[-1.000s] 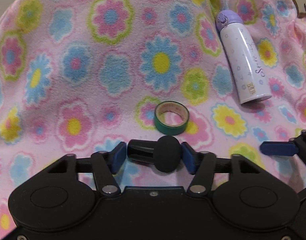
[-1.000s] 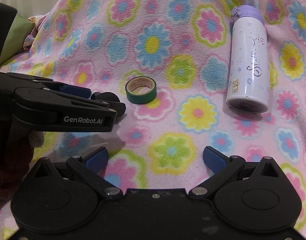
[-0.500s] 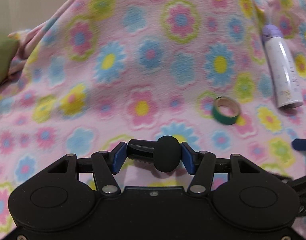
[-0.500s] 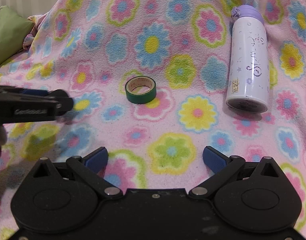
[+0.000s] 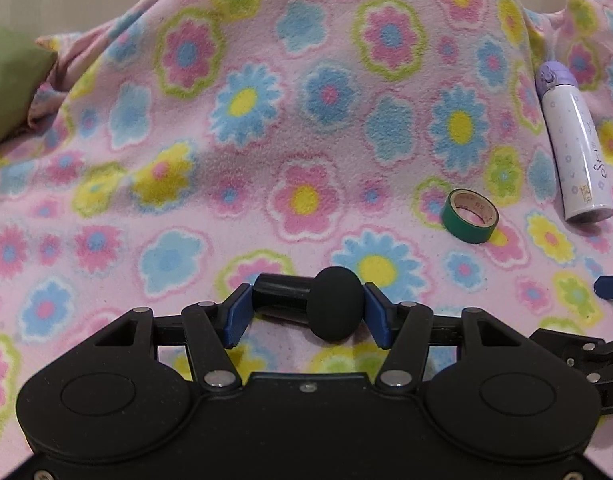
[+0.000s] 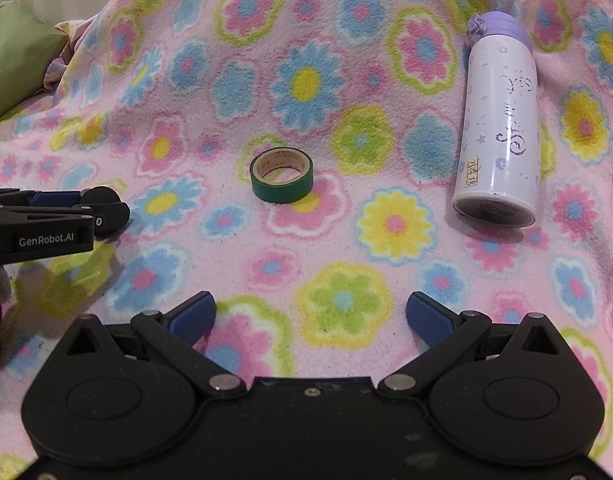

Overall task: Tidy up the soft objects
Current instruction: 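Lower the right tool onto the green tape roll and close on it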

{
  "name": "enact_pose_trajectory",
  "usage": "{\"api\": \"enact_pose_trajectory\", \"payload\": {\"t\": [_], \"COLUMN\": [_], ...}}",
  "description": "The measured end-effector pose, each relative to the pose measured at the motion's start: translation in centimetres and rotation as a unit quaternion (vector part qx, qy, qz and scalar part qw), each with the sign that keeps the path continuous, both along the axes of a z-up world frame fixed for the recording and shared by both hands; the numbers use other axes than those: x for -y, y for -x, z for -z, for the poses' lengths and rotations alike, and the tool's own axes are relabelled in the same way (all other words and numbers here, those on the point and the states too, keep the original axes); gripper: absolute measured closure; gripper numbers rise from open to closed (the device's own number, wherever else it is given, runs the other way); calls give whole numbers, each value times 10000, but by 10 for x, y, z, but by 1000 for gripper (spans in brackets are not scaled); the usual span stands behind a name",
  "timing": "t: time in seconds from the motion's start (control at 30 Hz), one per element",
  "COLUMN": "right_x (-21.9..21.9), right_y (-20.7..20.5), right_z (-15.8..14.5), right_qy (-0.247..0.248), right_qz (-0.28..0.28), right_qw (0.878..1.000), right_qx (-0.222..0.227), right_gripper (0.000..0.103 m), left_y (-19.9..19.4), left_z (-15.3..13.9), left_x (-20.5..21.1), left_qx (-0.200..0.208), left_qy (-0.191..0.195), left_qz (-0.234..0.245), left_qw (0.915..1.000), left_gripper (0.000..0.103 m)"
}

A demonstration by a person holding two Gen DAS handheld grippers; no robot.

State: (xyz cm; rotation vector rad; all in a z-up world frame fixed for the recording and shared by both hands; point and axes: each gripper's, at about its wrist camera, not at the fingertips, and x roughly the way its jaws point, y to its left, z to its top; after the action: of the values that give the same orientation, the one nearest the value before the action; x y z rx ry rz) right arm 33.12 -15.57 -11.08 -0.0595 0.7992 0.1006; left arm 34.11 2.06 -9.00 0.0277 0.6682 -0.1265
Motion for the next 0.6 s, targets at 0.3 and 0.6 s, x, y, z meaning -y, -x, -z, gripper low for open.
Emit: {"api": "enact_pose_trajectory", "payload": {"t": [0.3,0.6], "right_x": [-1,4], "right_y": [-4,-8], "right_z": [0,-9], "right_qy": [15,-291], "right_qz": [-75,43], "right_qw": [9999,9993], "right_qx": [-134,-213], "right_gripper": [0,5], "left_y": [-1,-2], "left_z": [3,3], "left_x": [7,4], "left_qx": [-46,-59], "left_qy": [-195,-112], "left_qz": [-21,-37], "left_qw": [9998,9999], "left_gripper": [48,47]}}
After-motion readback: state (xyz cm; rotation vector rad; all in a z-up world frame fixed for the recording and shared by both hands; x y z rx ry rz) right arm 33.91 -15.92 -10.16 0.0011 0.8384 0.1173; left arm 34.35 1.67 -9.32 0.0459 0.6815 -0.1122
